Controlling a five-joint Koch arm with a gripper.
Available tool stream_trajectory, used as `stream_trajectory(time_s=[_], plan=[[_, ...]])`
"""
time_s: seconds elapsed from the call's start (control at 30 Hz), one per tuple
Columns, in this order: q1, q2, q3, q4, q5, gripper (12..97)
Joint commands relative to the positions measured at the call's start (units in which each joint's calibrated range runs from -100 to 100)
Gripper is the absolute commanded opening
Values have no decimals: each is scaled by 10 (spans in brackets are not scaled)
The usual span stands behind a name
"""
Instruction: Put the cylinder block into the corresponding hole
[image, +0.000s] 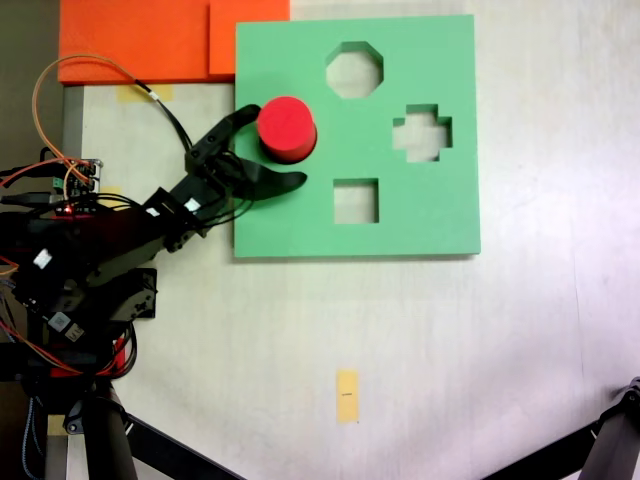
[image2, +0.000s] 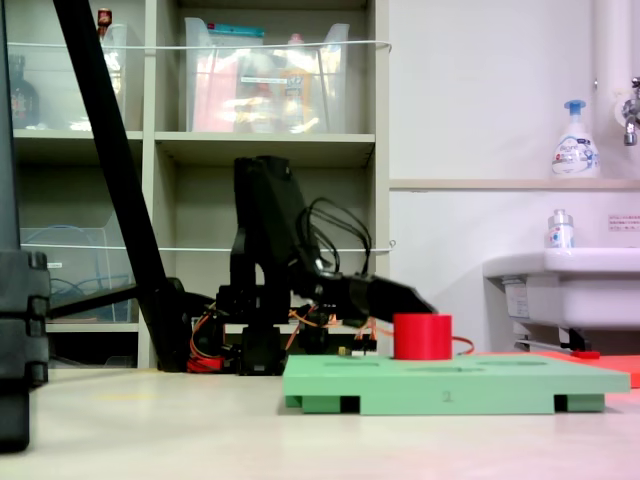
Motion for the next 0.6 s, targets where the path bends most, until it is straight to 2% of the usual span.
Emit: stream_trajectory(time_s=[0.0, 0.1, 0.13, 0.2, 0.23, 0.27, 0.33, 0.57], plan=[[-6, -139, 7, -87, -10, 709], [-21, -265, 49, -191, -29, 697], [-26, -312, 79, -257, -49, 666], [-48, -426, 137, -415, -111, 551], [-63, -465, 152, -449, -171, 502], [-71, -487, 155, -445, -224, 491], [-91, -487, 173, -434, -259, 486], [-225, -487, 225, -425, -422, 468]])
